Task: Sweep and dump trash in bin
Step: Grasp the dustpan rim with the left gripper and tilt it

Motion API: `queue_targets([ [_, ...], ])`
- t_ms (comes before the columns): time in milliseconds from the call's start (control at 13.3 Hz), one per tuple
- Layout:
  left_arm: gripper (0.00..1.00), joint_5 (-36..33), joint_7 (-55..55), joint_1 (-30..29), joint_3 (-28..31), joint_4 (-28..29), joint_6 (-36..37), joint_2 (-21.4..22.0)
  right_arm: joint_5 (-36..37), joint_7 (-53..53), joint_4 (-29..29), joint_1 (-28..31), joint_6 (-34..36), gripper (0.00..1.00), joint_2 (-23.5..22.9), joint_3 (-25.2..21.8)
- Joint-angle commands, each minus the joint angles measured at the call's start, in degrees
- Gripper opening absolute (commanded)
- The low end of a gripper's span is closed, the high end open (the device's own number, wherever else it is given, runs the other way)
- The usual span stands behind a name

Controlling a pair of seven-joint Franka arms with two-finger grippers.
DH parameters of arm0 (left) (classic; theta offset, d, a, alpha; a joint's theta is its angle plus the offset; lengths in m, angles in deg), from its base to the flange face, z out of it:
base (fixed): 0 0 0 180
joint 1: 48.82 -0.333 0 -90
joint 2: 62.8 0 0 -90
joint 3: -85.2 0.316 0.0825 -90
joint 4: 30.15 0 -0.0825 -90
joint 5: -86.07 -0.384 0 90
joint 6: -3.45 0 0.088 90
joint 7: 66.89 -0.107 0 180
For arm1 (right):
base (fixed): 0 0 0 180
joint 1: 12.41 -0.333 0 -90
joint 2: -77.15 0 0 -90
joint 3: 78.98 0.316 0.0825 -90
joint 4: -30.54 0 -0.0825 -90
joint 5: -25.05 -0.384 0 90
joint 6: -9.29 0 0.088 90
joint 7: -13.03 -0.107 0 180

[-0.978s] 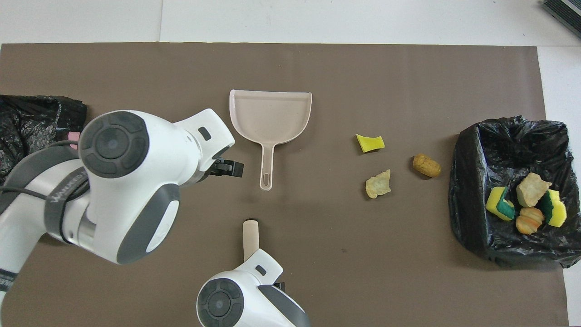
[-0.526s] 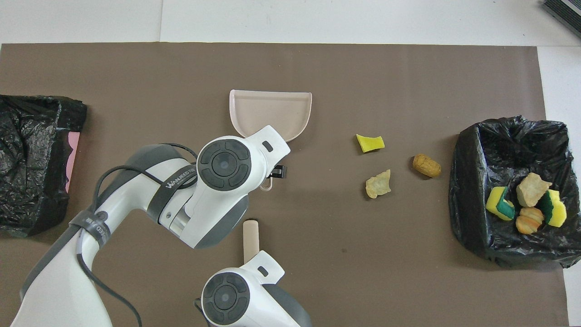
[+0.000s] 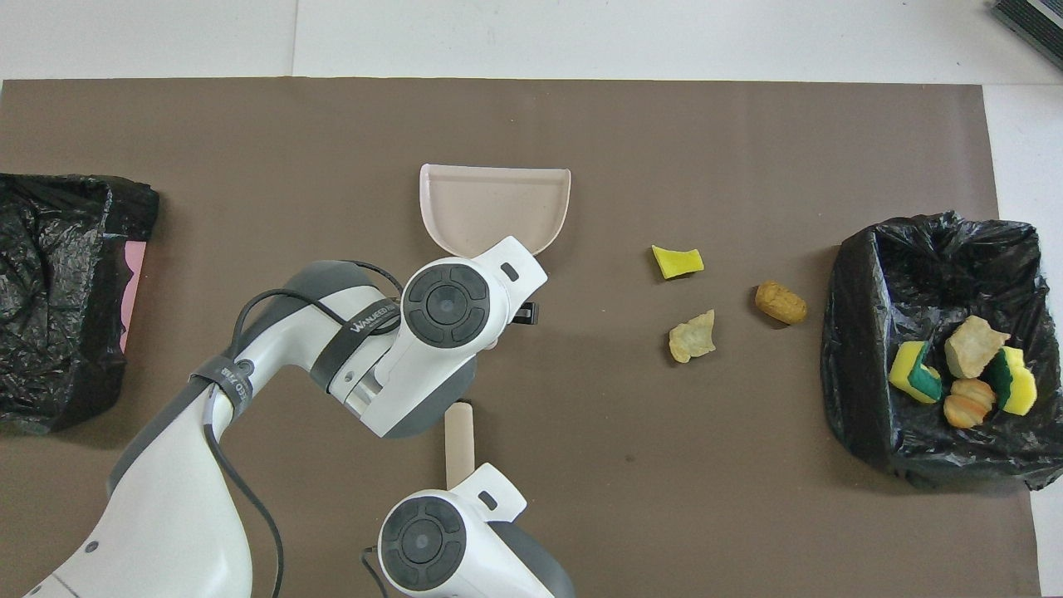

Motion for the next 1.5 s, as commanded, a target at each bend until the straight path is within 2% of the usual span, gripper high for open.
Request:
queue_targets([
  [0,0.65,-1.1,1.2,0.6,0.2,-1.1,-0.2,-0.7,-3.6,1.2,2.2,0.5,-0.6,0.18,1.9,0.2],
  [75,0.59,-1.1,1.1,0.7,0.2,-1.1,0.2,-0.8,-3.7,1.3,2.2,0.5,-0.7,0.07,1.9,0.2],
  [150,0.49,-1.3,0.9,0.6,0.2,-1.4,0.4,-0.8,-3.7,1.3,2.1,0.5,-0.7,0.0,1.9,0.2],
  [301,0.33,-1.6,0.9,0.5,0.2,-1.8,0.2,-0.8,-3.7,1.2,1.3,0.5,-0.1,0.0,1.5,0.2],
  [451,0.08,-1.6,0.3,0.2,0.3,-2.8,0.8,-0.7,-3.7,1.1,0.3,0.8,0.7,0.0,1.8,0.1],
  [526,0.0,-1.7,-1.2,-0.1,0.2,-2.7,0.8,-0.5,-3.7,1.3,0.0,1.4,2.7,0.0,2.1,-0.1],
  [978,0.0,-1.1,-18.9,-2.7,0.3,-2.6,8.7,4.0,-2.6,1.8,0.0,8.8,11.8,0.0,7.7,-0.4],
  [1278,0.0,0.0,-40.2,-6.0,0.3,-2.2,15.9,7.5,-1.6,8.6,-1.2,16.2,18.1,0.0,11.0,-0.7],
  [1429,0.0,4.1,-49.8,-8.4,0.4,-2.2,17.8,8.6,2.4,12.5,-3.9,20.9,22.5,0.0,10.9,-0.5],
])
